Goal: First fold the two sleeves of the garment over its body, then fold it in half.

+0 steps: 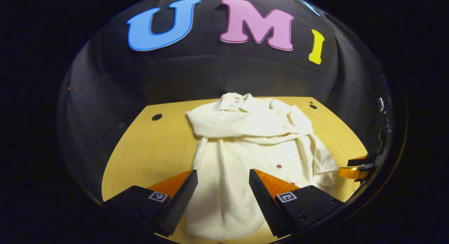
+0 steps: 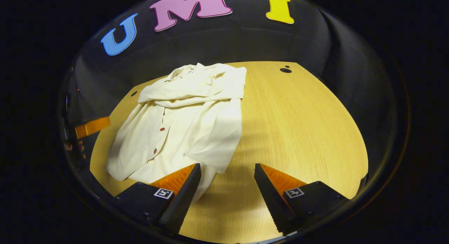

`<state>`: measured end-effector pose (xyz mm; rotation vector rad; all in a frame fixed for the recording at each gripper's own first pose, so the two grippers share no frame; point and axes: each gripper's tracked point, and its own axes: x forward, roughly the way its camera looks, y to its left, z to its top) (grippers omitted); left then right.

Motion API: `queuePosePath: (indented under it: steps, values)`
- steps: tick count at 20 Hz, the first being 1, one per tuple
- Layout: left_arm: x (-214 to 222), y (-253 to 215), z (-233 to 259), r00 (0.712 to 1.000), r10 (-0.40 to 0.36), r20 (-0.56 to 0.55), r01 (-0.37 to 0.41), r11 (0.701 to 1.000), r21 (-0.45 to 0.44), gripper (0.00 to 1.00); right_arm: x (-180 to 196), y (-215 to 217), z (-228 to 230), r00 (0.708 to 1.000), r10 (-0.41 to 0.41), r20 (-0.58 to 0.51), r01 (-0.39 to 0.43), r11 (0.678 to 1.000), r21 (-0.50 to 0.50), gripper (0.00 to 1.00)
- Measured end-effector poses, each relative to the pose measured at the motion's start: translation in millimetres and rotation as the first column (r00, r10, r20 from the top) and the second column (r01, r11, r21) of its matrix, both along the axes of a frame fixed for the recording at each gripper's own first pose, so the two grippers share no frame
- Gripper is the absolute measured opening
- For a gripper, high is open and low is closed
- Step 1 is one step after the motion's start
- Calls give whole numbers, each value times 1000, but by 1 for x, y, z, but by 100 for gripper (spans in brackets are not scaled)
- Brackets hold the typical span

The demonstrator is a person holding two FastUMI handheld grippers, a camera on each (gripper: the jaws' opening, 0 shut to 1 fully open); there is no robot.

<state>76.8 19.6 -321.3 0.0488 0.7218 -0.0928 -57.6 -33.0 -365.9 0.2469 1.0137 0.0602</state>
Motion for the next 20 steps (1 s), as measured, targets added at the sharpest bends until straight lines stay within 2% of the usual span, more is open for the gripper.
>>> queuePosePath:
  steps: [5, 7, 8, 12, 13, 14, 15, 16, 17, 18, 19, 20]
  values:
    - [-66, 43, -50, 985, 86, -151, -87, 996, 2, 97, 6, 9, -9, 999, -41, -33, 42, 999, 26, 99]
    - [-78, 41, -64, 977, 93, -194, -100, 995, -27, 92, 9, 11, -15, 997, -61, -50, 63, 997, 41, 99]
    - [-82, 36, -71, 973, 89, -211, -101, 994, -48, 96, 10, 11, -19, 996, -65, -59, 67, 997, 38, 99]
    - [-88, 20, -90, 959, 87, -269, -110, 991, -74, 95, 5, 18, -32, 993, -51, -103, 55, 998, 34, 97]
    - [-87, 18, -91, 962, 79, -262, -99, 993, -62, 96, 2, 21, -35, 992, -48, -115, 52, 998, 36, 95]
    - [-89, 13, -92, 960, 64, -271, -85, 994, -68, 95, 4, 22, -35, 994, -47, -102, 50, 998, 28, 84]
    - [-89, 6, -91, 961, 54, -273, -80, 993, -82, 92, 7, 21, -35, 995, -44, -91, 47, 999, 25, 80]
    - [-91, -2, -92, 958, 43, -283, -75, 992, -103, 80, 2, 26, -37, 993, -29, -111, 33, 999, 35, 65]
    - [-91, -6, -92, 957, 47, -287, -82, 991, -109, 63, 6, 26, -36, 995, -33, -98, 36, 999, 28, 70]
    - [-89, -8, -93, 956, 55, -287, -91, 990, -111, 34, 9, 27, -37, 995, -31, -93, 34, 999, 33, 43]
    - [-90, -11, -92, 954, 56, -294, -96, 988, -122, 29, 5, 30, -39, 994, -24, -109, 27, 999, 33, 46]
    - [-88, -17, -91, 952, 49, -302, -99, 983, -152, 21, 11, 28, -39, 996, -28, -88, 31, 999, 29, 28]
